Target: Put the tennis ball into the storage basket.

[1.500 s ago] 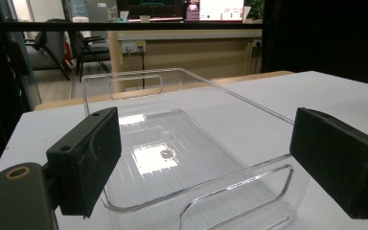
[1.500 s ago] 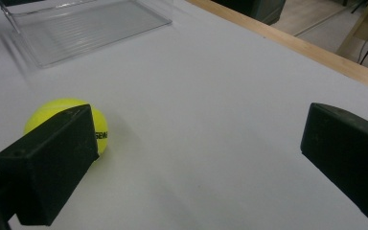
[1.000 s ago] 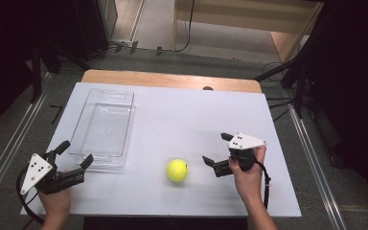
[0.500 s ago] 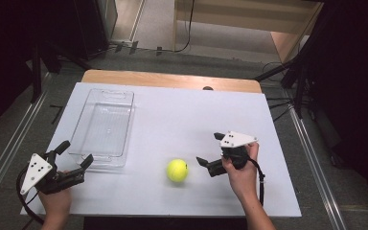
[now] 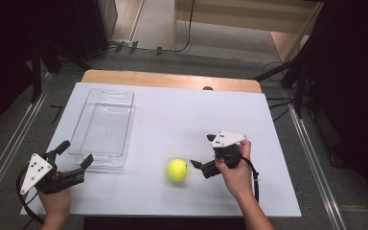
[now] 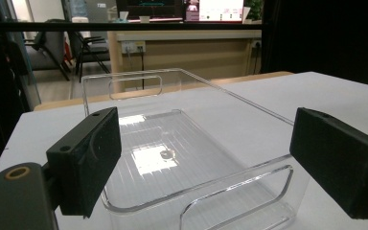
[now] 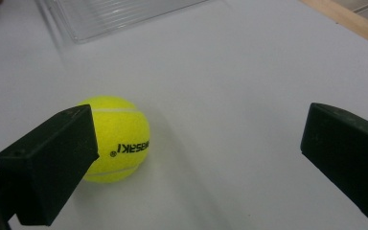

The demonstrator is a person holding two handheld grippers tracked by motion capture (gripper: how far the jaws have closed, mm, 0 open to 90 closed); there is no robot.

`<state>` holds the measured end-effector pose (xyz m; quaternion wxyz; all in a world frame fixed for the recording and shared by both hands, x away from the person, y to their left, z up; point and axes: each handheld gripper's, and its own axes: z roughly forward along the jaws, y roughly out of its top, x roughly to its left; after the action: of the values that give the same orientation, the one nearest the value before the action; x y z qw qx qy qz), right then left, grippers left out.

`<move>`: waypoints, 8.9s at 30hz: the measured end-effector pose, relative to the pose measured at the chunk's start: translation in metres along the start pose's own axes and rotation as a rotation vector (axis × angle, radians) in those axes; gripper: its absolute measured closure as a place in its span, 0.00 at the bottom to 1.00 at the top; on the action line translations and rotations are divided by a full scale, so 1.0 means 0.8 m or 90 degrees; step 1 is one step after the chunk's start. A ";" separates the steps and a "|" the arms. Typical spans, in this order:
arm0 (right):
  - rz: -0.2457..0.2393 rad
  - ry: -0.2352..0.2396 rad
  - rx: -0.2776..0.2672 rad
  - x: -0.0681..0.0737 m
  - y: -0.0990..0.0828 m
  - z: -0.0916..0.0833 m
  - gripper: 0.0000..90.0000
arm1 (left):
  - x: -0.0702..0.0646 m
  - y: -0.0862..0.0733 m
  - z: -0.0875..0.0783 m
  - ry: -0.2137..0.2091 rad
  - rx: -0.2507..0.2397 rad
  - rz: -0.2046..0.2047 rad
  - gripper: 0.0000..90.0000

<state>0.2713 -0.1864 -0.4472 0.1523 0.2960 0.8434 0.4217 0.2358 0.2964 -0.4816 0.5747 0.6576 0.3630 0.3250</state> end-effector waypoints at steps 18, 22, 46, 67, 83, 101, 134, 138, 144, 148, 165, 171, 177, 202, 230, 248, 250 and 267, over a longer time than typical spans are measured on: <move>-0.018 0.041 0.065 0.010 0.011 0.023 0.00 | 0.000 0.000 0.000 0.000 -0.001 -0.001 0.12; -0.022 0.054 0.082 0.013 0.014 0.028 0.00 | 0.000 0.000 0.000 0.000 -0.002 -0.001 0.12; -0.053 0.094 0.172 0.025 0.017 0.056 0.00 | 0.000 0.000 0.000 0.000 -0.001 0.000 0.12; -0.065 0.120 0.203 0.033 0.020 0.070 0.00 | 0.000 0.000 0.000 0.000 -0.001 -0.001 0.12; -0.076 0.130 0.231 0.040 0.022 0.082 0.00 | 0.000 0.000 0.000 -0.001 -0.001 -0.002 0.12; -0.084 0.135 0.262 0.043 0.020 0.096 0.00 | 0.001 0.000 0.000 -0.002 -0.001 -0.004 0.12; -0.074 0.151 0.290 0.049 0.018 0.112 0.08 | 0.001 0.000 0.000 -0.003 -0.002 -0.004 0.12; -0.072 0.165 0.286 0.049 0.020 0.113 0.13 | 0.001 0.000 0.000 -0.003 -0.002 -0.004 0.12; -0.066 0.171 0.292 0.050 0.019 0.114 0.15 | 0.001 0.000 0.000 -0.003 -0.002 -0.004 0.12; -0.067 0.180 0.287 0.050 0.020 0.115 0.18 | 0.001 0.000 0.000 -0.003 -0.002 -0.004 0.12; -0.067 0.193 0.293 0.054 0.020 0.119 0.22 | 0.001 0.000 0.000 -0.004 -0.002 -0.004 0.12; -0.069 0.197 0.291 0.054 0.020 0.119 0.24 | 0.001 0.000 0.000 -0.004 -0.002 -0.004 0.12; -0.070 0.196 0.291 0.055 0.020 0.119 0.25 | 0.001 0.000 0.000 -0.003 -0.002 -0.004 0.12; -0.079 0.184 0.294 0.054 0.031 0.114 0.25 | 0.002 0.000 0.000 -0.003 -0.005 -0.007 0.12; -0.095 0.179 0.290 0.052 0.058 0.113 0.25 | 0.003 0.001 -0.001 -0.004 -0.007 -0.009 0.12; -0.105 0.180 0.280 0.052 0.081 0.112 0.25 | 0.003 0.001 -0.001 -0.005 -0.008 -0.009 0.12; -0.112 0.179 0.276 0.051 0.084 0.113 0.25 | 0.003 0.001 -0.001 -0.005 -0.008 -0.009 0.12; -0.125 0.181 0.271 0.057 0.107 0.116 0.25 | 0.003 0.001 -0.001 -0.005 -0.008 -0.010 0.12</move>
<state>0.3145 -0.0600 -0.4349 0.0067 0.1758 0.9506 0.2557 0.2364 0.2988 -0.4809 0.5828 0.6524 0.3635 0.3202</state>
